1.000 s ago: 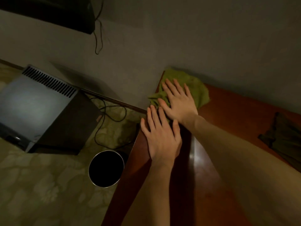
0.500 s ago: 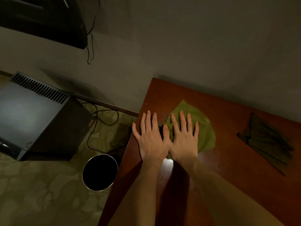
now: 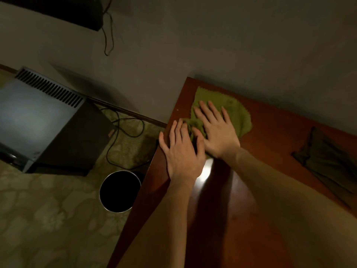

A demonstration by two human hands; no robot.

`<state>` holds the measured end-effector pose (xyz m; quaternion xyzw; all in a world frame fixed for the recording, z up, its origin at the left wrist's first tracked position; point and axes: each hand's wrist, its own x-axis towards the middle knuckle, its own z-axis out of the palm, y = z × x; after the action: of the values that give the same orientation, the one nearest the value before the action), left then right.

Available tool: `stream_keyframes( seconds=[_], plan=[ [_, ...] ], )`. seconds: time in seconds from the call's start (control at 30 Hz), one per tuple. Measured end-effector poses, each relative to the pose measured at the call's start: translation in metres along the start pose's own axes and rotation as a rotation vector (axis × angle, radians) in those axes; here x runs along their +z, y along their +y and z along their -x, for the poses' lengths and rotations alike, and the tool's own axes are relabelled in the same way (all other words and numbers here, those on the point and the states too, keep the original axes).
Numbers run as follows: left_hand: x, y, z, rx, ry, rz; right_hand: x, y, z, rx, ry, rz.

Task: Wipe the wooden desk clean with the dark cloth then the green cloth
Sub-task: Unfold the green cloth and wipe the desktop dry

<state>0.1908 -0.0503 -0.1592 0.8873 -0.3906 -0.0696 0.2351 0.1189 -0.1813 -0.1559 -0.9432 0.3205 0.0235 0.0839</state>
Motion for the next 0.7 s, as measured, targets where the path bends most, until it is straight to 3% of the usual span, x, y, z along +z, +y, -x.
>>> stream_keyframes(
  seconds=[0.2, 0.43, 0.6, 0.7],
  plan=[
    [-0.007, -0.002, 0.002, -0.006, -0.006, 0.094, 0.009, -0.029, 0.089, 0.026, -0.064, -0.037],
    [-0.003, -0.003, 0.001, -0.001, 0.020, 0.090, 0.012, -0.015, 0.034, 0.050, -0.059, 0.055],
    [0.004, -0.005, 0.000, 0.034, 0.103, 0.091, -0.001, -0.002, -0.036, -0.138, -0.084, 0.083],
    [-0.003, -0.003, 0.006, 0.025, 0.137, 0.236, 0.000, -0.008, -0.027, -0.250, -0.122, 0.157]
  ],
)
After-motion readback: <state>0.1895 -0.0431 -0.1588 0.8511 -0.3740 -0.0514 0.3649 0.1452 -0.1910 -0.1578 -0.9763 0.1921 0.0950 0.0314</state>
